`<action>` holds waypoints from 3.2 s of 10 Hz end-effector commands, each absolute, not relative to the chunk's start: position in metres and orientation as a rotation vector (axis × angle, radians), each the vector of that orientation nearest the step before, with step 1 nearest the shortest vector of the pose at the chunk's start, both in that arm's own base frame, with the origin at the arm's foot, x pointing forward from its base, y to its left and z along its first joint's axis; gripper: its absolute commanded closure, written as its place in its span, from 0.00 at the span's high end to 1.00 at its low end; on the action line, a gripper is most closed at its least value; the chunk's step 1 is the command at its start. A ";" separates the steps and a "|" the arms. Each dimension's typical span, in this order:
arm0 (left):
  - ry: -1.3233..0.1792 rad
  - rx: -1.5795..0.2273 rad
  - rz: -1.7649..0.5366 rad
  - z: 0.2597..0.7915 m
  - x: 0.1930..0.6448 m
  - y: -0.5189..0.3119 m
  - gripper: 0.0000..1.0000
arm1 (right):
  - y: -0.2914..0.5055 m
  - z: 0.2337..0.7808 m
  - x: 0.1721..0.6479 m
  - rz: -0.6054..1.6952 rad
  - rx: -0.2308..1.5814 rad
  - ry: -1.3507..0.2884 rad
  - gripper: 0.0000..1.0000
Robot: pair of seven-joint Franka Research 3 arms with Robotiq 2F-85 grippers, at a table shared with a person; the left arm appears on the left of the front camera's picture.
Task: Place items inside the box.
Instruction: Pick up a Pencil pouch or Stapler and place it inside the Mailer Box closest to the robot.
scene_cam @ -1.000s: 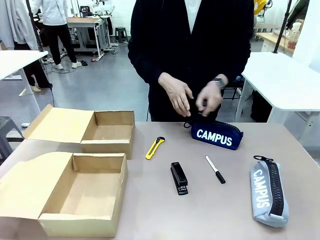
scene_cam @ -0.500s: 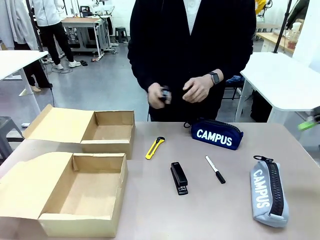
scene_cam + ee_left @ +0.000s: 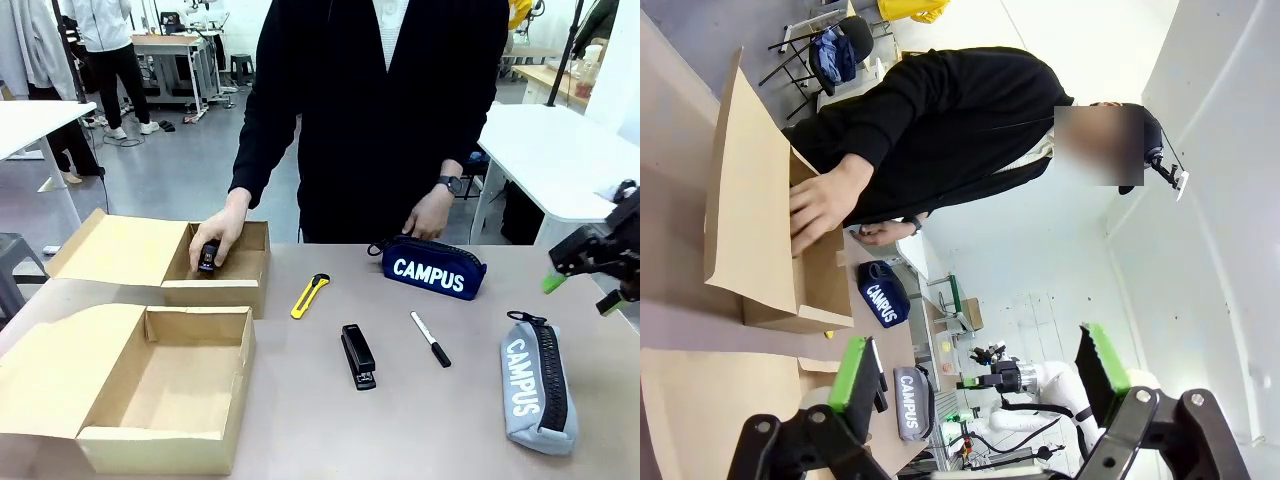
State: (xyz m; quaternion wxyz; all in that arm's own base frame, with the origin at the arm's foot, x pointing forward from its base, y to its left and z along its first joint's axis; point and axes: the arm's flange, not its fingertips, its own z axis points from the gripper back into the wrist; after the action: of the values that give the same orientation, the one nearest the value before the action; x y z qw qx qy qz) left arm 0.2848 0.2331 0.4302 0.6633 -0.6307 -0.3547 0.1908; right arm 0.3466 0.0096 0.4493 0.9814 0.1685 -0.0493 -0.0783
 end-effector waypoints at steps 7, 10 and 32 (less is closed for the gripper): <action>-0.826 -1.429 0.413 0.431 0.284 0.232 1.00 | 0.047 0.361 0.383 -0.288 0.084 0.281 1.00; -0.826 -1.429 0.413 0.431 0.284 0.232 1.00 | 0.044 0.355 0.387 -0.316 0.100 0.274 1.00; -0.826 -1.429 0.413 0.431 0.284 0.232 1.00 | -0.031 0.500 0.314 0.040 0.559 0.140 0.03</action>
State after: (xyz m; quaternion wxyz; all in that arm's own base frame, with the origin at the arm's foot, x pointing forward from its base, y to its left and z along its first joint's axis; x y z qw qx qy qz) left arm 0.2853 0.2349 0.4315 0.6637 -0.6298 -0.3558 0.1902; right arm 0.3227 -0.0260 0.4916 0.9750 0.2099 0.0707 -0.0174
